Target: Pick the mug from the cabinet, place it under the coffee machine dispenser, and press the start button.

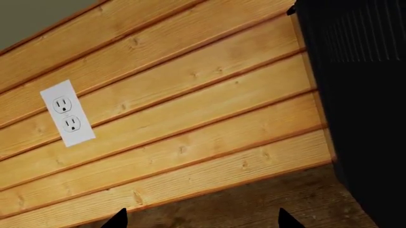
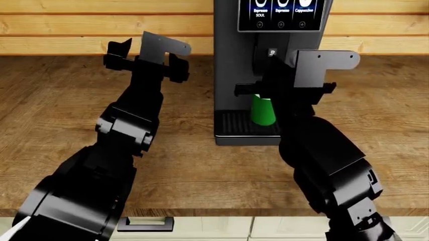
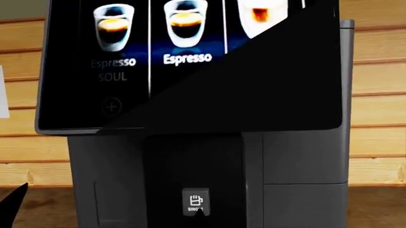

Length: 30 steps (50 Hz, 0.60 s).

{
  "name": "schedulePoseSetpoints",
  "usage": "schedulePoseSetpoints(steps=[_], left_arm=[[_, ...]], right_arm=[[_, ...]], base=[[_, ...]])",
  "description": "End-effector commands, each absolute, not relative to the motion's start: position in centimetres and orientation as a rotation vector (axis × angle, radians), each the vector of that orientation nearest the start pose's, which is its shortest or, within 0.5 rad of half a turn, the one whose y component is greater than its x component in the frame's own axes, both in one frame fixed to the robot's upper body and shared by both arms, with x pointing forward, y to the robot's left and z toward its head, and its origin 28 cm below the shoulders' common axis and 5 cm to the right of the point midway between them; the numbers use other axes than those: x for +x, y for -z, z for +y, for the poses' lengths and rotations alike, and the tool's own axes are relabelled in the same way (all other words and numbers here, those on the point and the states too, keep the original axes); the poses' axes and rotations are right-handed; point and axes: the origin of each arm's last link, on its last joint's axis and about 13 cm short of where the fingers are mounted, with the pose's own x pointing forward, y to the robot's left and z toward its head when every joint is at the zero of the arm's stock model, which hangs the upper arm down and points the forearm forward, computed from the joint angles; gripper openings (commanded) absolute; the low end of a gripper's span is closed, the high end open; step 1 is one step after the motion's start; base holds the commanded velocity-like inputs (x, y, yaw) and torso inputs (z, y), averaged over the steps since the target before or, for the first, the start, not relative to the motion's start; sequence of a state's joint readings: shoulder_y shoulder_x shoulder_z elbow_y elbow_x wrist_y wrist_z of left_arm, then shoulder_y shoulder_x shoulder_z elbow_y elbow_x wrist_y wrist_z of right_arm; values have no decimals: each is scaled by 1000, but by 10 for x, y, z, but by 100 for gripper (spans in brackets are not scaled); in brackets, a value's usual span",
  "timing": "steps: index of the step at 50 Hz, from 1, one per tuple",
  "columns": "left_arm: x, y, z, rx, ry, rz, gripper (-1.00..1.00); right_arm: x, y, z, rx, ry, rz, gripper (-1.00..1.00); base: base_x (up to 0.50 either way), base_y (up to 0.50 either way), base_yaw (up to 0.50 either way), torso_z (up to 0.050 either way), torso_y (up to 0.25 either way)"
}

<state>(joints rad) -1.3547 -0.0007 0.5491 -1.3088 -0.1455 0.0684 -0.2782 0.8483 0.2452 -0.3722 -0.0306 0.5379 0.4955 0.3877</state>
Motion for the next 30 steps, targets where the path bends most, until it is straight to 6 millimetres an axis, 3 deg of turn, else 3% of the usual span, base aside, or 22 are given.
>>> schedulePoseSetpoints(steps=[1, 10, 25, 26, 30], left_arm=[[437, -204, 191, 366, -129, -154, 100], [437, -204, 191, 367, -131, -156, 100], [437, -204, 191, 365, -132, -159, 100], [437, -205, 191, 360, -149, -175, 100], [438, -213, 191, 289, -205, -252, 100]], right_arm=[[344, -217, -80, 89, -77, -182, -100], [300, -227, -77, 113, -145, -241, -100], [251, -227, -92, 126, -170, -276, -100], [247, -228, -94, 121, -165, -283, 100], [232, -232, -103, 120, -147, -313, 100]], base=[[15, 0, 8, 0, 0], [4, 1, 3, 0, 0], [0, 0, 0, 0, 0], [0, 0, 0, 0, 0], [0, 0, 0, 0, 0]])
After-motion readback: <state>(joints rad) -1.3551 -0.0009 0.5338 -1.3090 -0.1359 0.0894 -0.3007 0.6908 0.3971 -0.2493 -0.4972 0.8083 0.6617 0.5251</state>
